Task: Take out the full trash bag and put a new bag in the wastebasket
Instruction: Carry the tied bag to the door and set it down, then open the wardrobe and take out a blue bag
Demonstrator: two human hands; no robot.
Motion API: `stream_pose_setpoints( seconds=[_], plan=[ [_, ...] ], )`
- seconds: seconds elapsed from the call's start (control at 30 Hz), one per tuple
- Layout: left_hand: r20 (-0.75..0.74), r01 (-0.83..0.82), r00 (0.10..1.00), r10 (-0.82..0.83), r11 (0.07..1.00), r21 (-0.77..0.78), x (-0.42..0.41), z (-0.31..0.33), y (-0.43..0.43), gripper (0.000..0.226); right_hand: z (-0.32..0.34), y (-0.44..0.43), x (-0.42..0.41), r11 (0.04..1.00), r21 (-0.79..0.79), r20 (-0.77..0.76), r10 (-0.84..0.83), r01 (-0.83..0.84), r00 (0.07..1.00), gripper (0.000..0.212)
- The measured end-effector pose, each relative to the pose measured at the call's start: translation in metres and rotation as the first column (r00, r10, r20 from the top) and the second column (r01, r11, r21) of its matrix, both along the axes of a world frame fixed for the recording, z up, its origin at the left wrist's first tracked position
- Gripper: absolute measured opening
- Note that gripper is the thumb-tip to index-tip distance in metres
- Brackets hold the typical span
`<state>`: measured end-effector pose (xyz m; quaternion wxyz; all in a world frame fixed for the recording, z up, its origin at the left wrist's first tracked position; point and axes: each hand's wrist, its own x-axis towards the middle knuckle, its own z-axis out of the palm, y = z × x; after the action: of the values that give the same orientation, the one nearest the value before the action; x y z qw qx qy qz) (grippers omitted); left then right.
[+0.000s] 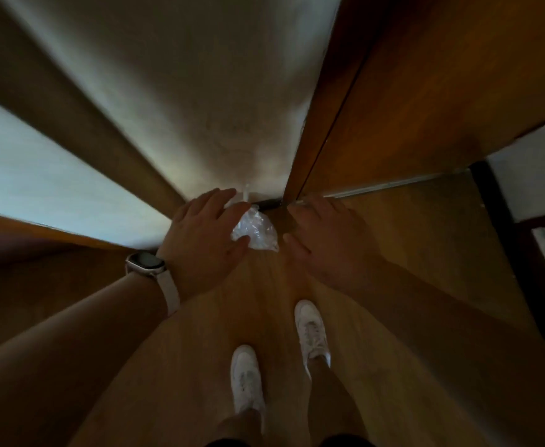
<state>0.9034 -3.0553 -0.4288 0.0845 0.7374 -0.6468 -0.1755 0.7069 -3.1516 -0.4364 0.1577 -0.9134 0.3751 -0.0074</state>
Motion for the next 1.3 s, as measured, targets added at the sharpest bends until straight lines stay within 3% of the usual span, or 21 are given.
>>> stream_pose_setpoints(
  seconds=[0.17, 0.33, 0.67, 0.9, 1.1, 1.3],
  plan=[
    [0.009, 0.051, 0.999, -0.051, 0.995, -0.09, -0.012, 0.103, 0.033, 0.052, 0.099, 0.045, -0.018, 0.995, -0.03, 0.081, -0.094, 0.097, 0.992, 0.047],
    [-0.028, 0.079, 0.996, -0.083, 0.988, -0.136, -0.039, 0.183, 0.054, 0.052, 0.179, 0.078, -0.046, 0.982, 0.042, 0.036, -0.183, 0.182, 0.982, 0.054],
    [0.03, 0.275, 0.96, -0.277, 0.927, -0.254, -0.135, 0.272, 0.039, 0.049, 0.276, 0.103, -0.169, 0.917, -0.108, 0.061, -0.378, 0.383, 0.924, 0.061],
    [0.073, 0.412, 0.91, -0.409, 0.863, -0.293, -0.265, 0.309, -0.006, 0.052, 0.318, 0.11, -0.322, 0.772, -0.21, 0.033, -0.608, 0.6, 0.794, 0.058],
    [0.12, 0.581, 0.805, -0.58, 0.734, -0.35, -0.425, 0.336, -0.019, 0.05, 0.352, 0.14, -0.461, 0.608, -0.25, 0.074, -0.764, 0.754, 0.641, 0.055],
    [0.154, 0.741, 0.636, -0.756, 0.543, -0.395, -0.568, 0.352, -0.021, 0.048, 0.368, 0.188, -0.587, 0.448, -0.299, 0.104, -0.862, 0.842, 0.496, 0.056]
  ],
)
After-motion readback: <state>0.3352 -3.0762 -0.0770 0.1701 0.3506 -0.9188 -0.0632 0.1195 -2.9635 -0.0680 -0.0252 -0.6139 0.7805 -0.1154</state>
